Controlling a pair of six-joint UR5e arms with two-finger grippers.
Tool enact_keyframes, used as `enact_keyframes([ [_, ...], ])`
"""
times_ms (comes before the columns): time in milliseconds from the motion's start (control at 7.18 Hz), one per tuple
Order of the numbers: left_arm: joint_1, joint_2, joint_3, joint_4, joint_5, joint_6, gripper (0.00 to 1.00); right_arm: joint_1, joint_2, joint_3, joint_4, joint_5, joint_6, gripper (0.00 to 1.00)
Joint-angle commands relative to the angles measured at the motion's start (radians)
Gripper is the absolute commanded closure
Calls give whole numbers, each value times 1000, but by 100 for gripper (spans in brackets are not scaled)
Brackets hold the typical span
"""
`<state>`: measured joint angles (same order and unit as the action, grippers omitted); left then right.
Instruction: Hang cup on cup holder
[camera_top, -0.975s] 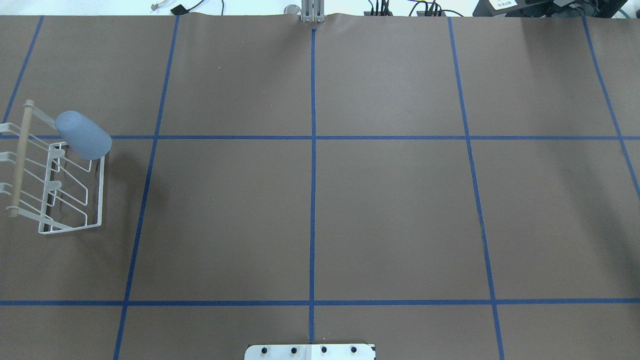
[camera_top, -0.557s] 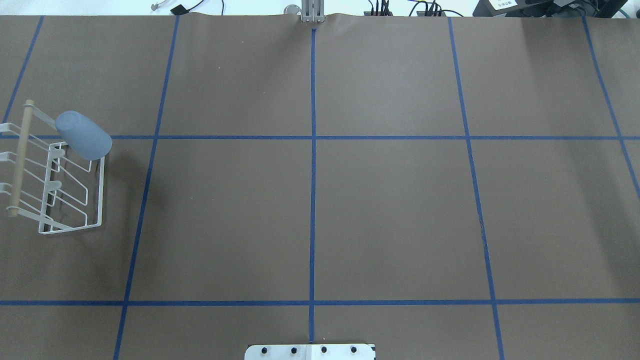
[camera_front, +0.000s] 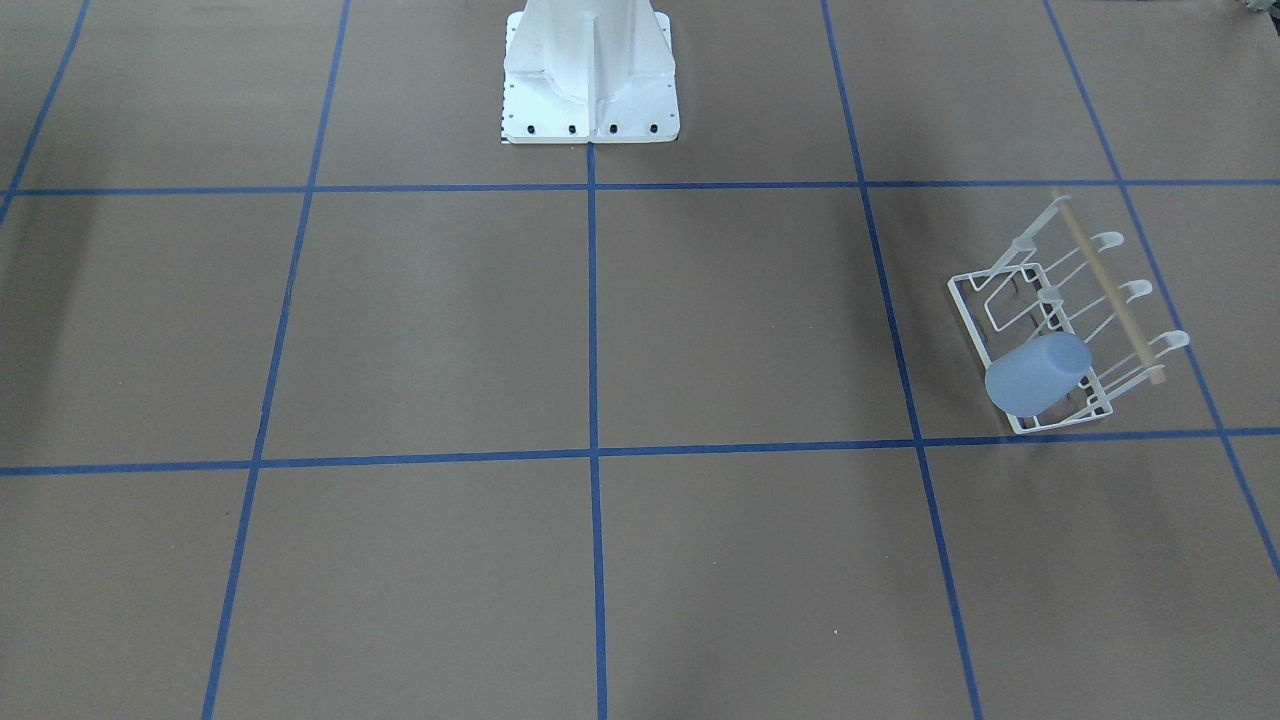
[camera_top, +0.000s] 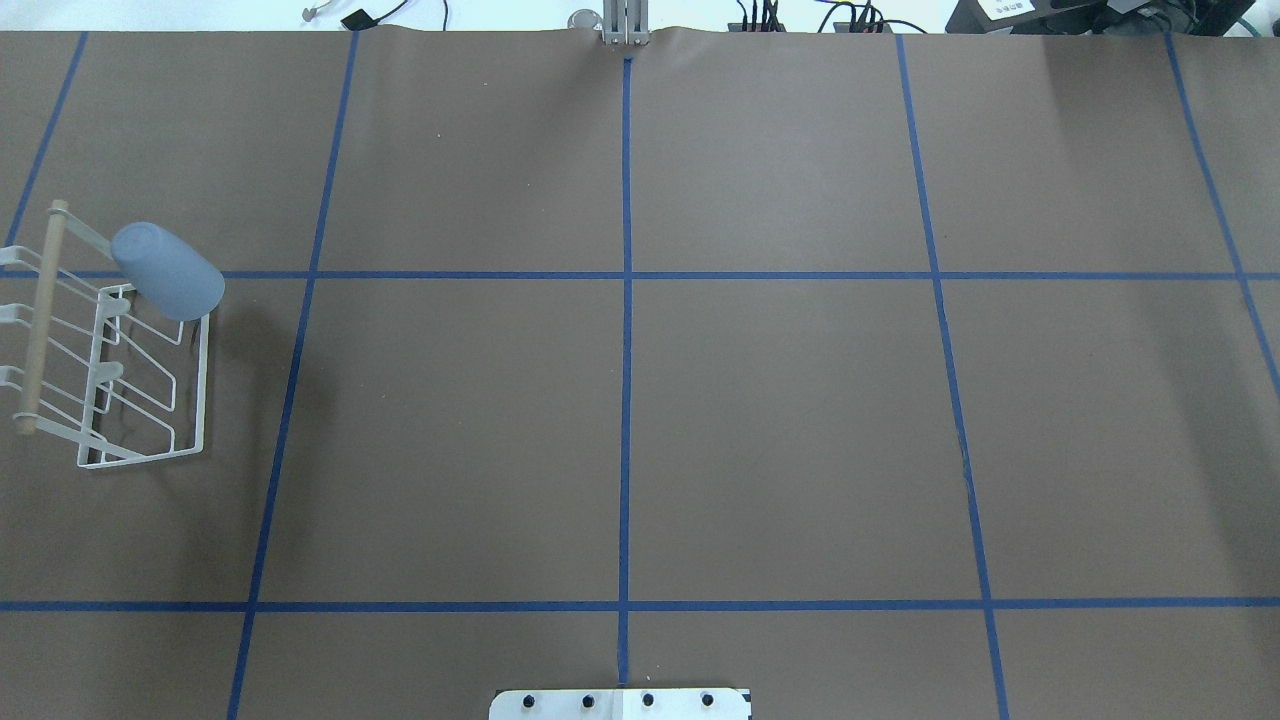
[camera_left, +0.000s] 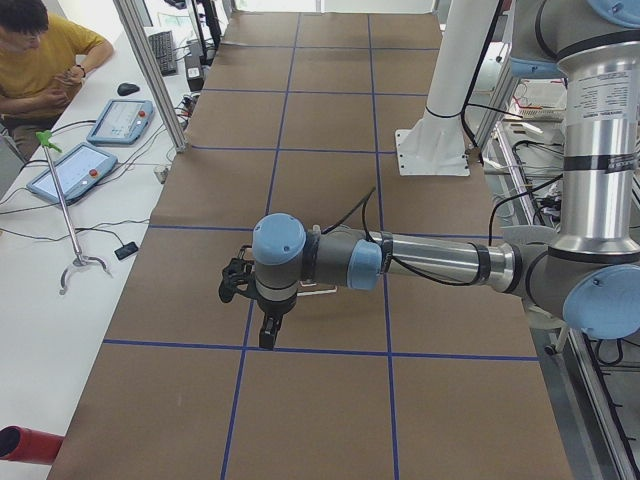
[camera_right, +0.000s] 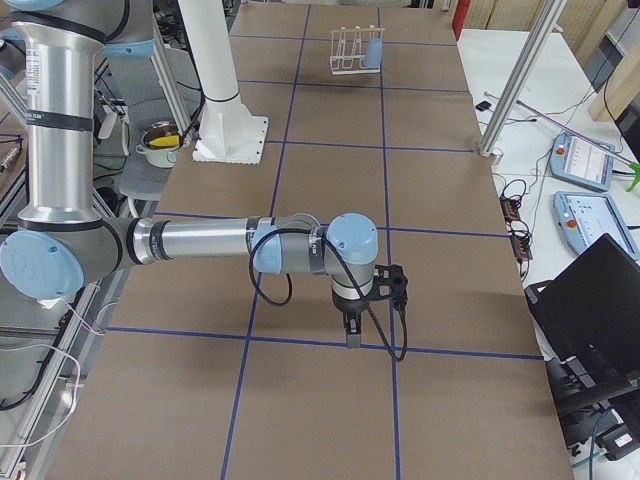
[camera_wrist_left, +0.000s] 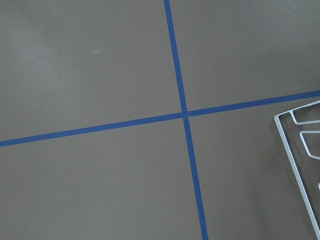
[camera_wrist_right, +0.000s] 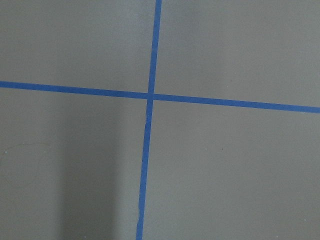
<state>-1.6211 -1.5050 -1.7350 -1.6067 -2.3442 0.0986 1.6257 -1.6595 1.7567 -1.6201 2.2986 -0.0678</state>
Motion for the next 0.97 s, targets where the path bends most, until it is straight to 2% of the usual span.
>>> enact_keyframes([
  [0, 0, 3, 8, -39, -10, 6, 1, 0, 0, 3, 3, -1, -6, 0],
  [418, 0, 34, 11, -137, -9, 6, 1, -1, 6, 1, 2, 1, -4, 0],
  [835, 0, 37, 11, -137, -4, 4, 1, -3, 6, -5, 2, 2, -1, 0],
])
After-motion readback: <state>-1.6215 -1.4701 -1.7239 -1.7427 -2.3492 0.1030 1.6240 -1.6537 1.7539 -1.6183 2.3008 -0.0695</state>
